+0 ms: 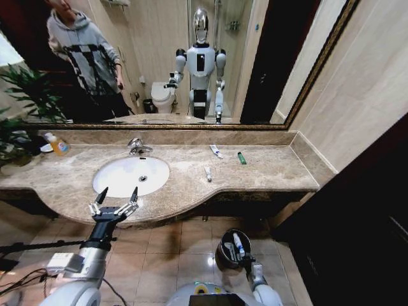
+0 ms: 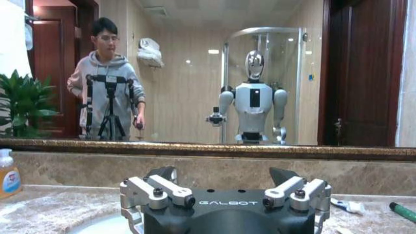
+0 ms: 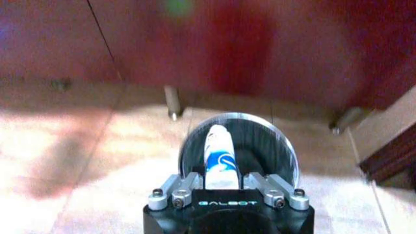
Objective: Pick up the trash from the sink and place it in the trash bin.
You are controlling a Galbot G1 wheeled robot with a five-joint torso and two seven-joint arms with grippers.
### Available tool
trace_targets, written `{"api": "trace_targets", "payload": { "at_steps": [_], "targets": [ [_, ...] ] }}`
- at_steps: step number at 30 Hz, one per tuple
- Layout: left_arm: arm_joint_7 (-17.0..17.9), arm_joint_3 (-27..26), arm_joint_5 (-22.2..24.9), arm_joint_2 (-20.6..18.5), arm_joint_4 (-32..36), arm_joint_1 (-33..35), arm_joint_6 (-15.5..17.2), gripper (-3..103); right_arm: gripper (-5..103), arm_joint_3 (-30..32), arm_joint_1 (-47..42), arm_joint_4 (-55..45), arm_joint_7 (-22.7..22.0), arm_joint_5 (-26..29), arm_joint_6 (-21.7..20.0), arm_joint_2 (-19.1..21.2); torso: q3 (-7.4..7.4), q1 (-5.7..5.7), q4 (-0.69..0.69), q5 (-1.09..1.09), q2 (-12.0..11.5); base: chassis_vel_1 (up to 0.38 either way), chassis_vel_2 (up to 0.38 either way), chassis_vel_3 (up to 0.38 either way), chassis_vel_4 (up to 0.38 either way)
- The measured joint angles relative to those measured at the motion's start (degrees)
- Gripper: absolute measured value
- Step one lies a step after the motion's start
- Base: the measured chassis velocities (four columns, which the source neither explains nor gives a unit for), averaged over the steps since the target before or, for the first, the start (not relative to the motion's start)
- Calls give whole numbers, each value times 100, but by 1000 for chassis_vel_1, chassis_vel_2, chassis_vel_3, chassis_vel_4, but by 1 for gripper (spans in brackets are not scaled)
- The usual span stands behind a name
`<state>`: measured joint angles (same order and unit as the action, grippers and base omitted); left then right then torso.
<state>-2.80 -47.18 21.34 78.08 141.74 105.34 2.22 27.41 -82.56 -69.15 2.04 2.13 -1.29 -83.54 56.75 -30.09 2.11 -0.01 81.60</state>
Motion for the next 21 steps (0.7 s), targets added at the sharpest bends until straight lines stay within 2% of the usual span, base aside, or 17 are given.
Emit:
{"api": "trace_targets", "payload": {
  "at_steps": [6, 21],
  "targets": [
    [0, 0, 0, 0, 0, 0, 0, 100, 26, -1, 627, 1144, 3, -65, 163, -19, 0, 0, 0, 1, 0, 0, 0, 0, 0],
    [0, 0, 0, 0, 0, 0, 0, 100, 26, -6, 1615, 2452, 19, -358, 407, -48, 0, 0, 1, 1, 0, 0, 0, 0, 0]
  ]
}}
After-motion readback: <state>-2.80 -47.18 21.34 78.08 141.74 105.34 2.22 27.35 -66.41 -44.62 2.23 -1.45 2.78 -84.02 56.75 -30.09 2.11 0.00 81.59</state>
